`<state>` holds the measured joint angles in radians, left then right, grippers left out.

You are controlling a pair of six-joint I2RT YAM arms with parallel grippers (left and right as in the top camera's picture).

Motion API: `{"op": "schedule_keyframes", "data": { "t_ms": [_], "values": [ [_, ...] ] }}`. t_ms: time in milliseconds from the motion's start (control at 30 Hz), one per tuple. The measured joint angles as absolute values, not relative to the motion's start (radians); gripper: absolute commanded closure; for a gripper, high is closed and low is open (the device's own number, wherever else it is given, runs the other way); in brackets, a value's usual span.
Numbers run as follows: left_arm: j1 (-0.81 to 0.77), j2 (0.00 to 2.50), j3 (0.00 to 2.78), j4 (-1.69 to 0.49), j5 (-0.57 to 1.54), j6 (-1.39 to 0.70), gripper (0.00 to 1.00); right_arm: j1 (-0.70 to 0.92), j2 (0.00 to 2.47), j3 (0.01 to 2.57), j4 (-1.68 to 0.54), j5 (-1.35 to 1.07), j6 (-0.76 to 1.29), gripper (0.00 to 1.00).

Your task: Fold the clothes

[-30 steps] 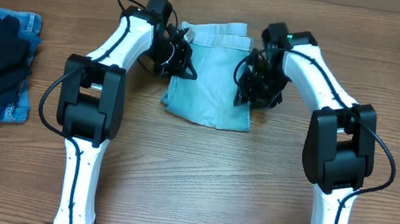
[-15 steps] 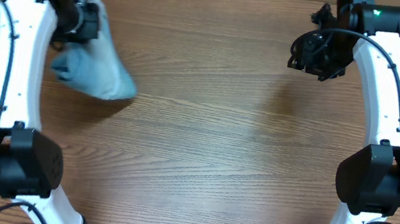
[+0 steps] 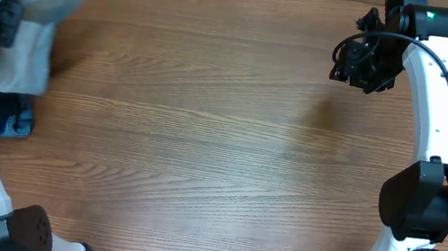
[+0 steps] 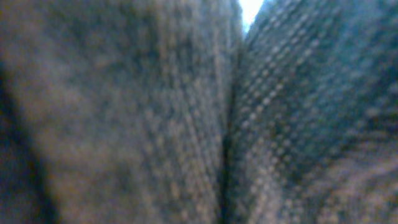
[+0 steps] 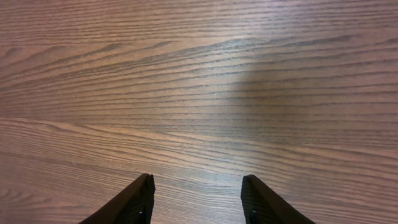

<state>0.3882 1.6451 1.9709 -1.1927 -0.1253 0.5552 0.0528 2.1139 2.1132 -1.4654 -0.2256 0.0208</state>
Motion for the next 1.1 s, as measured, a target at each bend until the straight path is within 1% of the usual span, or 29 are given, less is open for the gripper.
{"op": "schedule_keyframes", "data": {
  "t_ms": [100,233,567,867,1100],
  "values": [
    [0.448,1.65,1.971,-1.172,-0.117,0.656,0.96,0.053,2.114,2.113,-1.471,-0.224,0.021,0.51],
    [0.527,1.664,1.971,-1.164,-0.01,0.71,0.96,0.053,2.114,2.113,-1.475,-0.221,0.021,0.51],
    [0.54,1.679,1.971,-1.144,0.091,0.675,0.96,0.053,2.114,2.113,-1.475,-0.221,0.019,0.51],
    [0.546,1.755,1.971,-1.163,0.118,0.649,0.96,0.053,2.114,2.114,-1.487,-0.221,0.019,0.51],
    [0.628,1.838,1.971,-1.117,0.127,0.627,0.95,0.053,2.114,2.113,-1.505,-0.221,0.019,0.51]
  ]
}}
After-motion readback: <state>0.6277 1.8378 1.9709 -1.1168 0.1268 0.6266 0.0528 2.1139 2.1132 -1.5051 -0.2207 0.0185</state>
